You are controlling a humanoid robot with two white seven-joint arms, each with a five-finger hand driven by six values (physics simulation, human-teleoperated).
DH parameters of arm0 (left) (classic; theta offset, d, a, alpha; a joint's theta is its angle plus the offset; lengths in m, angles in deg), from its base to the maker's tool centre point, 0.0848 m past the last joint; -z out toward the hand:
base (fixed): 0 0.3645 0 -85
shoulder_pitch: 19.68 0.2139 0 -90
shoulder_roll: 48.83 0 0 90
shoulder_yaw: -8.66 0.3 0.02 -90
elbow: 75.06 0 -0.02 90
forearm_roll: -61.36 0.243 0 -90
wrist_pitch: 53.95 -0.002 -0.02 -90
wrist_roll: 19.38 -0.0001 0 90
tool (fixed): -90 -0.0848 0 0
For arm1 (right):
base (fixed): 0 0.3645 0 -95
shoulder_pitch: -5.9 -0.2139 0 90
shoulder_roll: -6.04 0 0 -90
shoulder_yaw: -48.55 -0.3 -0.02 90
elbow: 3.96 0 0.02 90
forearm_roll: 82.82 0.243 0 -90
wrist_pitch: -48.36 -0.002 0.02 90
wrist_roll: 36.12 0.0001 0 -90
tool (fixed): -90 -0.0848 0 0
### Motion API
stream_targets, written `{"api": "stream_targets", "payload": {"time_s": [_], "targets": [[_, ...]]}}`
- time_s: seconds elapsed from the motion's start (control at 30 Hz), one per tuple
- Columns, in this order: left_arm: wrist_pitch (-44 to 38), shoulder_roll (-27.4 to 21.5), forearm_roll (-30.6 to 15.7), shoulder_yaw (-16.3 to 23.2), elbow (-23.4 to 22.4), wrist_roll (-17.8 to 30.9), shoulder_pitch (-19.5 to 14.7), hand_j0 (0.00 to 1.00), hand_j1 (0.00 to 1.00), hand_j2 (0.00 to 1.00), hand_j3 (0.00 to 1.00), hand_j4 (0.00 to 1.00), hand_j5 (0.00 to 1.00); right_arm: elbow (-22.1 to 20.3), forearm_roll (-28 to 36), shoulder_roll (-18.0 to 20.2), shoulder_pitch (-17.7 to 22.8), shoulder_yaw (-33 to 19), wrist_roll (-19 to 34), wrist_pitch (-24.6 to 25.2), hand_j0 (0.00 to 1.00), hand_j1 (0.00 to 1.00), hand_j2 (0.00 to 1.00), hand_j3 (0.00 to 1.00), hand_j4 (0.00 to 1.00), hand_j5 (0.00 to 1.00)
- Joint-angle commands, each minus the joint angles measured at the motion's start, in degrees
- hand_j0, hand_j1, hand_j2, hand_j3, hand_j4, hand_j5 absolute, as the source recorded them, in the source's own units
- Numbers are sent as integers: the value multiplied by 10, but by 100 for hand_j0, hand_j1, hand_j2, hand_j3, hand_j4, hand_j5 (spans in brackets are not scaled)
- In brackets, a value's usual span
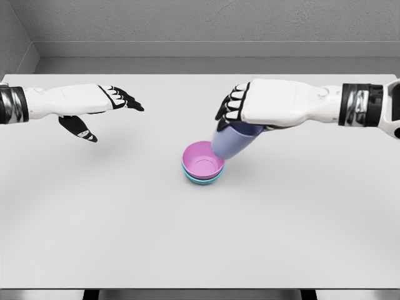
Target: Stacking bowl and cup with both arms
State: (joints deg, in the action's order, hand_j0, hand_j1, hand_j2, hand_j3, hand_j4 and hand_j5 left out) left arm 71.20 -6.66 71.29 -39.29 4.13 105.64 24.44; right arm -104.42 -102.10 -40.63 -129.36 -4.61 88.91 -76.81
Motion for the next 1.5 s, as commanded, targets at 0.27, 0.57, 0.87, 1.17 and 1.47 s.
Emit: {"api": "stream_targets", "payload": {"time_s": [0.27,0.57,0.87,1.17,1.47], "targets": [[-2,-1,-4,-11,0,0,2,100,100,100,100,100,100,-2,2,-23,-11,28,0,2,67,67,67,67,67,67],[-2,-1,-4,-11,0,0,3,100,100,100,100,100,100,3,-1,-39,-18,33,0,2,67,67,67,67,67,67],[-2,-1,-4,-11,0,0,3,100,100,100,100,100,100,12,-4,-47,-20,41,0,2,68,68,68,68,68,68],[-2,-1,-4,-11,0,0,3,100,100,100,100,100,100,26,-4,-51,-21,41,0,2,68,68,68,68,68,68],[-2,-1,-4,-12,1,0,6,100,100,100,100,100,100,26,-4,-53,-21,43,0,2,69,69,69,69,69,69]]}}
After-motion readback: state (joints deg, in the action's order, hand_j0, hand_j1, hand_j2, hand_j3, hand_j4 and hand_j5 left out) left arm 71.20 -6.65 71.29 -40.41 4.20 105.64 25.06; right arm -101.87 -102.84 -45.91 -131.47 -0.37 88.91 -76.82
